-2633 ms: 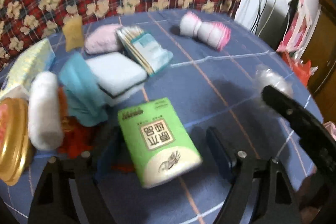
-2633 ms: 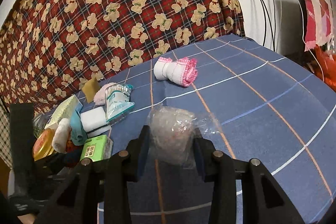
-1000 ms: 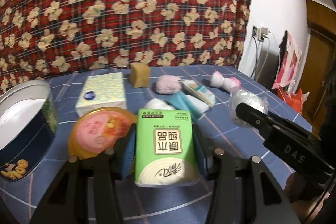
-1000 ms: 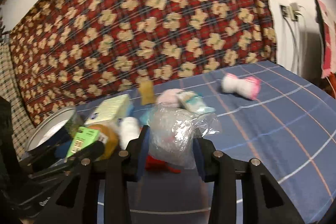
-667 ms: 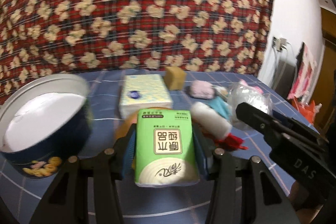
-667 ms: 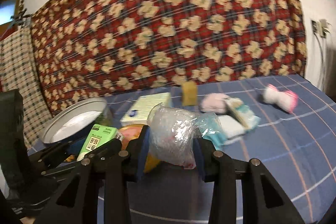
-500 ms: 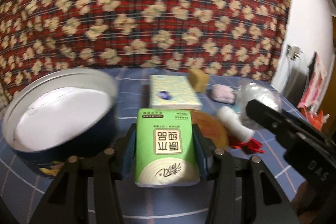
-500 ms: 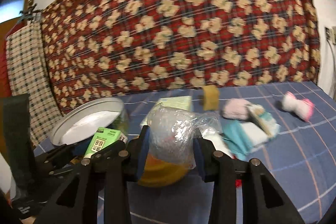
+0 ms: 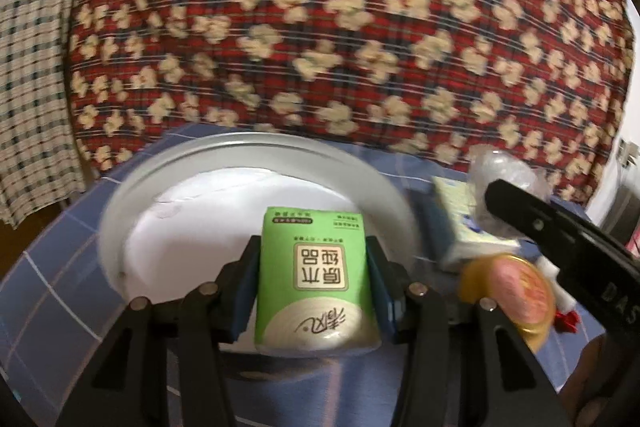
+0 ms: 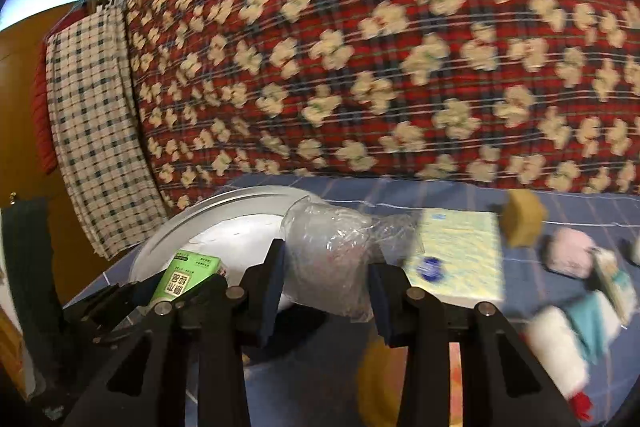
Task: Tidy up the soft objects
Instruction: 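Carry the green pack and plastic bag with both tools over the silver tin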
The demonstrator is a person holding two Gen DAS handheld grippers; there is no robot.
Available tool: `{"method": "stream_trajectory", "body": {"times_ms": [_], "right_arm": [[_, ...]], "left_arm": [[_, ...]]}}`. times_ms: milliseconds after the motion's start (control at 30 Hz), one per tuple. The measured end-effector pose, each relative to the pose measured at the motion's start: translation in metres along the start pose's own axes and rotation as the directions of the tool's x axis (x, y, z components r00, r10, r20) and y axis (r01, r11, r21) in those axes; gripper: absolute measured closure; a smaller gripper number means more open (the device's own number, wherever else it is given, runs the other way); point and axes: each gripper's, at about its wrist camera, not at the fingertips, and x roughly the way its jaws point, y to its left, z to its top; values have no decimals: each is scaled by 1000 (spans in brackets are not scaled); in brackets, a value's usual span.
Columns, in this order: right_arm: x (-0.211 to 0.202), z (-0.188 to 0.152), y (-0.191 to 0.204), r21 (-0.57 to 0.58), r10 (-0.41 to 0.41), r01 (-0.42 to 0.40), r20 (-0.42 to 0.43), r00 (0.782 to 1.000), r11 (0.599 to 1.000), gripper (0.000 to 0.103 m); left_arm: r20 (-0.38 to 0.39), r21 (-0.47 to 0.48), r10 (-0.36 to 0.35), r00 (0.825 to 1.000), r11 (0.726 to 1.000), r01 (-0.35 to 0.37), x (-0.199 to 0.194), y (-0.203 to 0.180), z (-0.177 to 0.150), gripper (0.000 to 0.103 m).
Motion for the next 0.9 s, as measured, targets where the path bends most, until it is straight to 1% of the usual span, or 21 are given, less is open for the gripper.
{"method": "stream_trajectory", "body": {"times_ms": [167,333,433,500,600,667,733,833,900], "right_arm": [[41,7,25,-36,49,-50,-22,999,998,61],[81,2,37,-62,48,-55,-108,993,997,61],[93,-2,37,-61,38,-47,-138,990,997,61],[98,-3,36,-68,28,-38,-150,988,997,61],[104,-4,35,-73,24,-37,-166,986,997,61],[108,-6,31,-51,34,-45,-190,981,998,61],[108,-6,28,-57,19,-30,-193,981,998,61],[107,-7,27,-85,-35,19,-193,981,996,61],[106,-8,25,-100,-36,17,-190,981,995,62]], "left_arm": [[-12,-31,72,997,997,-73,12,28,8,54],[-40,-48,116,992,992,-118,29,46,11,54],[-68,-52,140,988,988,-144,42,53,10,54],[-62,-29,181,982,983,-183,45,53,9,54],[-59,-10,207,976,978,-208,49,51,9,54],[-60,4,225,973,974,-225,51,49,8,54],[-68,15,230,971,973,-230,53,47,8,54],[-80,21,212,974,977,-211,56,44,9,54],[-95,22,201,975,980,-200,59,41,9,54]]}}
